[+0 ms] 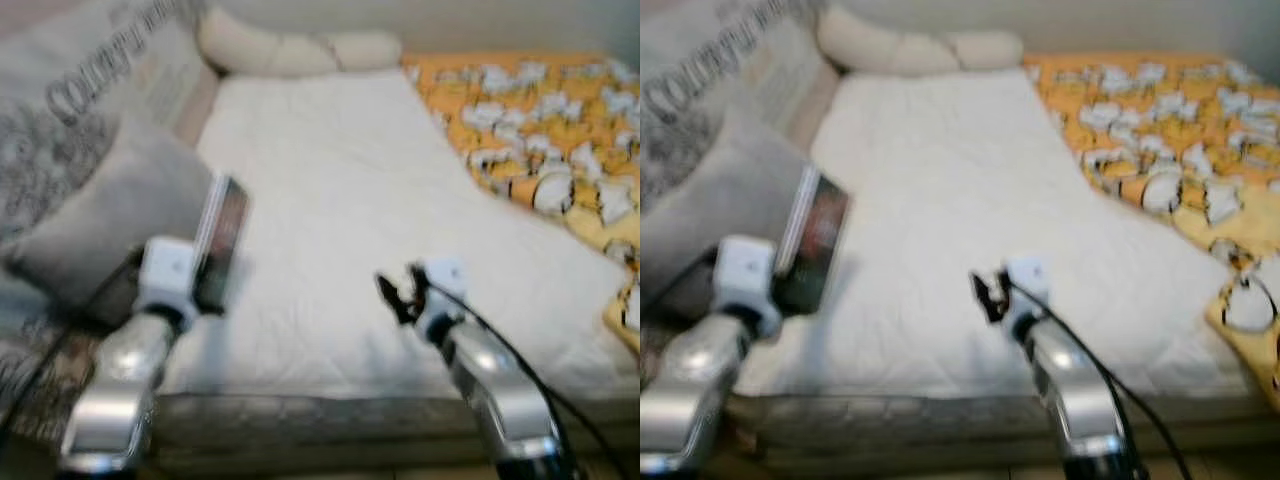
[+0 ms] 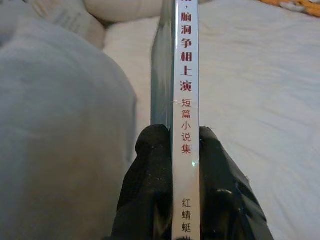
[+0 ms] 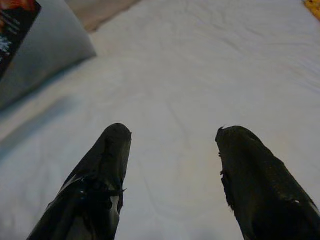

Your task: Clean up the room

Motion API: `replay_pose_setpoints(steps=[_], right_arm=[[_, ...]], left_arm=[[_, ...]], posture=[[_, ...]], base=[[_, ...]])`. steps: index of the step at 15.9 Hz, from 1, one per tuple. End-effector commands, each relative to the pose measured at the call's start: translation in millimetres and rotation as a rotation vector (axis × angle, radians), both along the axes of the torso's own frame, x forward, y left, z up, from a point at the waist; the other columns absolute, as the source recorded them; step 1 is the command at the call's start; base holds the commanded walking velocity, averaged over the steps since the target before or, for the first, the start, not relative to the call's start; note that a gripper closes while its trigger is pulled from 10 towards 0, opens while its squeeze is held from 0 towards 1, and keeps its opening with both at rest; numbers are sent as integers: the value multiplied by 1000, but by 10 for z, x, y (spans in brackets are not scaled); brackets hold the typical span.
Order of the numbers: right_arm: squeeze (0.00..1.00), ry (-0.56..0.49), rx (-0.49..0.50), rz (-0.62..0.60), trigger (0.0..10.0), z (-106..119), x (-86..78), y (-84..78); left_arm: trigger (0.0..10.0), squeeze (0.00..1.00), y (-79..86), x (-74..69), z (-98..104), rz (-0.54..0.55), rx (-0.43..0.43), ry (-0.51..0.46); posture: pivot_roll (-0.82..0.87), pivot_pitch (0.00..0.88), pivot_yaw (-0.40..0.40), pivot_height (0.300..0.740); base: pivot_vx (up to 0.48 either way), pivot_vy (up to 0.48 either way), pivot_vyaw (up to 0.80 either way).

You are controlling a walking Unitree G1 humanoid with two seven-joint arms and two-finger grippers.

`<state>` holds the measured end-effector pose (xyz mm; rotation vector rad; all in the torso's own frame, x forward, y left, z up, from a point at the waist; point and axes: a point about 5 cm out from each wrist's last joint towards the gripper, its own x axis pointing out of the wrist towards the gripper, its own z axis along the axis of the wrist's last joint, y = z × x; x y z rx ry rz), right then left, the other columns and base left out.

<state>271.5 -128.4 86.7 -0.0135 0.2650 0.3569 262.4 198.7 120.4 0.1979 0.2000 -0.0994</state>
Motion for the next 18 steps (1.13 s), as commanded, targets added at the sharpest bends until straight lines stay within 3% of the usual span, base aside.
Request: replay_pose_setpoints(steps=[1, 3, 9, 13, 15, 17, 18], right_arm=[[0, -24, -31, -12, 10000, 33, 26, -81], [0, -25, -18, -31, 10000, 35, 29, -91], [0, -23, -5, -72, 10000, 47, 65, -162], [0, -15, 16, -45, 10000, 75, 75, -173], [0, -16, 78, 0, 10000, 139, 71, -191], [0, -19, 99, 95, 10000, 250, 67, -255], [0, -19, 62, 215, 10000, 335, 14, -313]], left_arm=[[10000, 0, -87, 24, 81, -34, -4, -40], [10000, 0, -90, 27, 81, -36, -4, -40], [10000, 0, -198, 50, 57, -105, -8, -29], [10000, 0, -402, 215, 99, -275, -134, -5], [10000, 0, -453, 296, 96, -326, -202, 38], [10000, 0, -524, 485, 94, -391, -274, 87], [10000, 0, -608, 640, 95, -451, -327, 121]], posture=[[46, 0, 39, 740], [46, 0, 38, 740], [45, 0, 45, 740], [42, 0, 50, 740], [35, 0, 56, 740], [10, 0, 68, 740], [-14, 0, 74, 740]], base=[[319, 0, 800], [322, 0, 778], [322, 0, 0], [0, 0, 0], [0, 0, 0], [0, 0, 0], [0, 0, 0]])
